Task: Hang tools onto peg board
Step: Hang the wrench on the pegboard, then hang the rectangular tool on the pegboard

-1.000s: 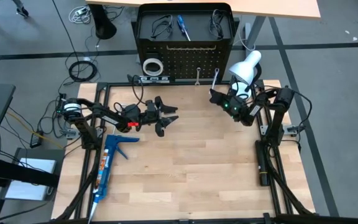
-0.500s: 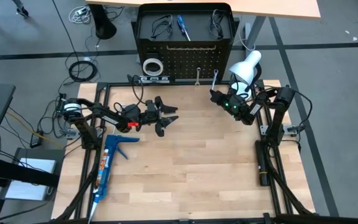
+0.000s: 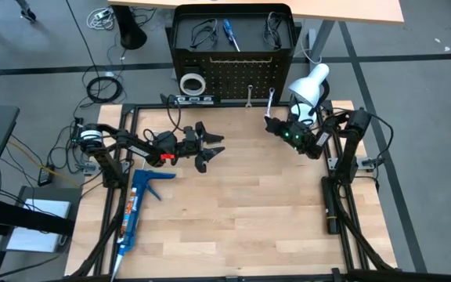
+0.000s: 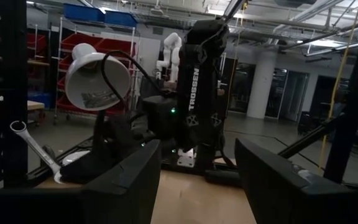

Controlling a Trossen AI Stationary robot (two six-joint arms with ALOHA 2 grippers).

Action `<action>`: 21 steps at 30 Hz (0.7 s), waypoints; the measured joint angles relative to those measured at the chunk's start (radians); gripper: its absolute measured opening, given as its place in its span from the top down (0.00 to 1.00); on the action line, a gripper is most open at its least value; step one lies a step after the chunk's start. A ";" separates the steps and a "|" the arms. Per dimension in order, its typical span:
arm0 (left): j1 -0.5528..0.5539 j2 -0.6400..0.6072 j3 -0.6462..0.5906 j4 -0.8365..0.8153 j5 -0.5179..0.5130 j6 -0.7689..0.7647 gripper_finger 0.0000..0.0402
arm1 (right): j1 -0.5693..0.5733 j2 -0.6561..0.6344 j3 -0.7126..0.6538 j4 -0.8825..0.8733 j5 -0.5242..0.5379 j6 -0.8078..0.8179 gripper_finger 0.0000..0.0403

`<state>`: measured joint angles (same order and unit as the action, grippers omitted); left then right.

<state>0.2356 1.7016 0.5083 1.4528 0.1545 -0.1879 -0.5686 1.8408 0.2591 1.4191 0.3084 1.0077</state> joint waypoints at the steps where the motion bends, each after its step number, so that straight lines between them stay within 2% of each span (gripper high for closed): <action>1: 0.000 0.000 0.000 0.000 0.001 0.000 0.47 | 0.012 0.000 -0.013 0.003 0.000 -0.006 0.67; 4: 0.000 0.000 0.000 -0.010 0.002 0.000 0.47 | 0.057 0.000 -0.064 0.021 0.016 -0.009 0.61; 10: 0.000 0.000 0.000 -0.012 0.002 0.022 0.47 | 0.189 -0.001 -0.149 0.110 0.112 0.017 0.54; 21: 0.000 0.000 0.000 -0.034 -0.009 0.037 0.47 | 0.417 -0.017 -0.122 0.137 0.187 -0.015 0.53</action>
<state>0.2356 1.7016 0.5083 1.4184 0.1452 -0.1511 -0.1515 1.8240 0.1372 1.5561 0.4949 0.9931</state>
